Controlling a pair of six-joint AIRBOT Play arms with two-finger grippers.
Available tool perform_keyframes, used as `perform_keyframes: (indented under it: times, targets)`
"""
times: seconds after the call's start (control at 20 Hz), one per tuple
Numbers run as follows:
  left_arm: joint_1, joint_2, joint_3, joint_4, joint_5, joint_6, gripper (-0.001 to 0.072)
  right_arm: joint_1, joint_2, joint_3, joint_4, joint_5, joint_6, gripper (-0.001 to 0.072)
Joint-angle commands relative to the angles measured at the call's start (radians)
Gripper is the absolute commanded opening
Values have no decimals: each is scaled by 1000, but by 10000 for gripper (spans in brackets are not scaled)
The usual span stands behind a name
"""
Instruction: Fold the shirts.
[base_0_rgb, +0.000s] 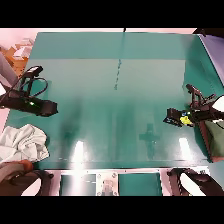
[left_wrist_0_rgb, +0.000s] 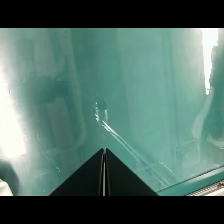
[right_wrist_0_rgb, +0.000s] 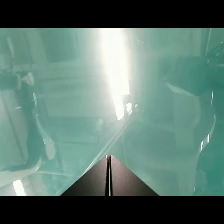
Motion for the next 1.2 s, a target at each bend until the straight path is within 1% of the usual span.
perform_keyframes:
  times: [0.0, 0.1, 0.15, 0.35, 0.4, 0.5, 0.55, 0.6, 0.65, 0.75, 0.85, 0.95, 1.05, 1.15]
  targets:
    - [0, 1, 0, 2, 15, 3, 19, 1, 1, 0, 1, 0, 0, 13]
    - [0, 1, 0, 26, 10, 3, 19, 1, 1, 0, 1, 0, 0, 13]
    - [0, 1, 0, 68, -2, 1, 19, 1, 1, 0, 1, 0, 0, 13]
    - [0, 1, 0, 395, -60, -95, 19, 1, 1, 0, 1, 0, 0, 13]
    - [0, 1, 0, 430, -63, -96, 18, 1, 1, 0, 1, 0, 0, 13]
    - [0, 1, 0, 421, -70, -96, 19, 1, 1, 0, 1, 0, 0, 13]
    - [0, 1, -1, 417, -88, -100, 69, 1, 1, 0, 1, 0, 0, 13]
    - [0, 1, -10, 429, -100, -118, 414, 1, 1, 0, 1, 0, 0, 13]
    - [0, 1, -36, 476, -101, -159, 674, 1, 1, 0, 1, 0, 0, 13]
    - [0, 1, -126, 587, -87, -183, 679, 1, 1, 0, 1, 0, 0, 13]
    - [4, 1, -261, 667, -40, -203, 679, 1, 1, 0, 1, 0, 0, 13]
    - [58, 0, -373, 679, 43, -229, 679, 1, 1, 0, 1, 0, 0, 13]
    - [153, 0, -440, 676, 126, -248, 679, 1, 1, 0, 1, 0, 0, 13]
    - [221, 0, -460, 664, 151, -242, 678, 1, 1, 0, 1, 0, 0, 13]
